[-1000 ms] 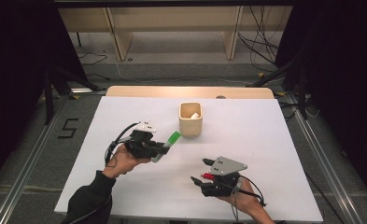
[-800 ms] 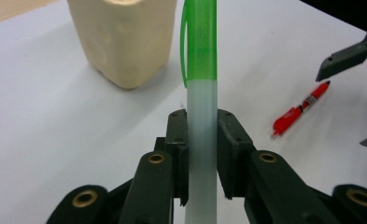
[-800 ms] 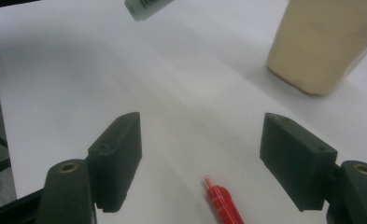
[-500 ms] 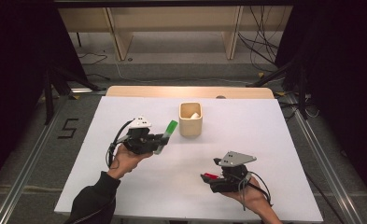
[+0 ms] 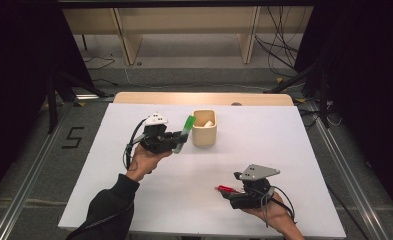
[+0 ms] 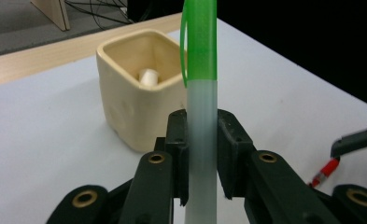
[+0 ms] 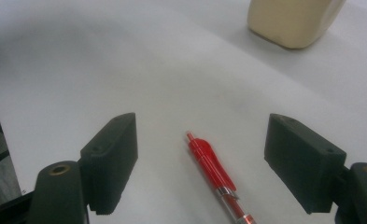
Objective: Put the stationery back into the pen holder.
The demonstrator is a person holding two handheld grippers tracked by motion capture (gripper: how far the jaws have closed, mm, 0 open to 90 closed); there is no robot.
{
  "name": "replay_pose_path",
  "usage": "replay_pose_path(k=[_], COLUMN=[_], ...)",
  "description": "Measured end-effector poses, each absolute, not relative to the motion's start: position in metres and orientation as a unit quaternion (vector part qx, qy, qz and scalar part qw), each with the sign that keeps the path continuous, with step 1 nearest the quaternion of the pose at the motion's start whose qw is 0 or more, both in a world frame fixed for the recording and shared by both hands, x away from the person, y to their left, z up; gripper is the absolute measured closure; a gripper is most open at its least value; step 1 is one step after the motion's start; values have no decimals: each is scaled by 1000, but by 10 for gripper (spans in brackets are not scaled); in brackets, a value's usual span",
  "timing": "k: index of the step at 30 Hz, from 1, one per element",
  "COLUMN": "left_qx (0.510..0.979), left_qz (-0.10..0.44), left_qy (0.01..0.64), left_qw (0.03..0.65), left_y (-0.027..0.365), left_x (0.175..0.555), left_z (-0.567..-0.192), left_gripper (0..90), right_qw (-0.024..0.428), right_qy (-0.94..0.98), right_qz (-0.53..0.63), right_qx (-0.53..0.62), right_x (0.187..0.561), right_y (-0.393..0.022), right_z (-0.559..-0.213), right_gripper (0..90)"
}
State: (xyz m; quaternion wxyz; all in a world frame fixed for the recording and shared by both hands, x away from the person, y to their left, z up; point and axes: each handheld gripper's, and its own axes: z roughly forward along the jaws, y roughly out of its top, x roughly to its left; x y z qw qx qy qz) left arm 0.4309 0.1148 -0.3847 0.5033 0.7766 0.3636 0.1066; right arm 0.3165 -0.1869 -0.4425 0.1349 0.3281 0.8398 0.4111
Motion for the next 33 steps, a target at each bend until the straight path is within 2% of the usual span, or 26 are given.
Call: replay_pose_path(k=[15,33], left_qx=[749,758], left_qz=[120,135], left_qy=[372,375], left_qw=[534,516], left_y=[90,62], left_x=[467,497], left_z=[-365,-365], left_gripper=[765,765], right_qw=[132,127], right_qy=[841,845], right_qz=[408,406], right_qx=[330,323], right_x=[316,316], right_y=[-188,-185], right_z=[-443,-445], right_gripper=[262,261])
